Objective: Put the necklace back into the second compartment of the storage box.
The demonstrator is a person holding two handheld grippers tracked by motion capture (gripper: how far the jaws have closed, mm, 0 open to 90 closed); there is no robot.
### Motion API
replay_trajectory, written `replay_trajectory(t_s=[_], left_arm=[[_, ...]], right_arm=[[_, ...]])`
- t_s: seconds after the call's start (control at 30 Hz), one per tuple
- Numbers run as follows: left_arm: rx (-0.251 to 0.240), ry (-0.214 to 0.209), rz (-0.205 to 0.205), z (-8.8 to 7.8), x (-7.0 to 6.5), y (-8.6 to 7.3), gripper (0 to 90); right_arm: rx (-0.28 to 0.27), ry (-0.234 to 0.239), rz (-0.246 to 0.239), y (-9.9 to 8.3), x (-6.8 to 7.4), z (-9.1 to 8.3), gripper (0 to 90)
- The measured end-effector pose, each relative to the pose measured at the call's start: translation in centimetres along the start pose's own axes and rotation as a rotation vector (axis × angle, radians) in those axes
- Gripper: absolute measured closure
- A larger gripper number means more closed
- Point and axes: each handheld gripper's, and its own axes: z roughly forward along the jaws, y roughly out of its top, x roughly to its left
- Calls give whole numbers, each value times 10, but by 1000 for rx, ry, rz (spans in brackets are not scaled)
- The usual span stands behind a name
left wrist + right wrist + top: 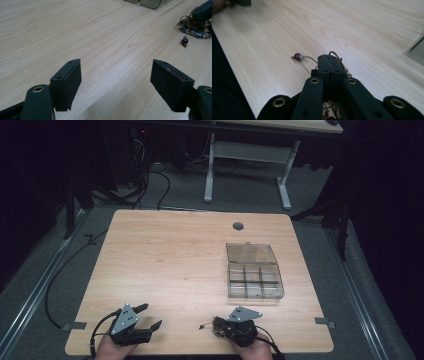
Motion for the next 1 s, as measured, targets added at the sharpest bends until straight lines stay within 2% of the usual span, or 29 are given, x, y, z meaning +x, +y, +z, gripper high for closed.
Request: replay_trajectory(t_s=[0.03, 0.1, 0.33, 0.47, 0.5, 0.53, 0.73, 1.0], left_arm=[[1, -1, 0, 0, 0, 0, 252], [0, 0, 0, 0, 0, 0, 253], [0, 0, -1, 0, 0, 0, 252], [1, 0, -1, 0, 0, 0, 252], [1, 0, -1, 0, 0, 0, 252], [1, 0, -1, 0, 0, 0, 252], [0, -1, -3, 0, 0, 0, 252], [0, -1, -4, 0, 0, 0, 252]], right_arm=[[24, -19, -6, -2, 0, 2, 900], [21, -16, 0, -2, 0, 2, 900], [21, -69, 39, -9, -14, -7, 900], [15, -112, 94, -17, -30, -18, 900], [15, -112, 94, -17, -30, -18, 900], [11, -129, 108, -20, -37, -22, 900], [2, -180, 157, -28, -54, -33, 900], [-7, -224, 200, -34, -65, -41, 900]])
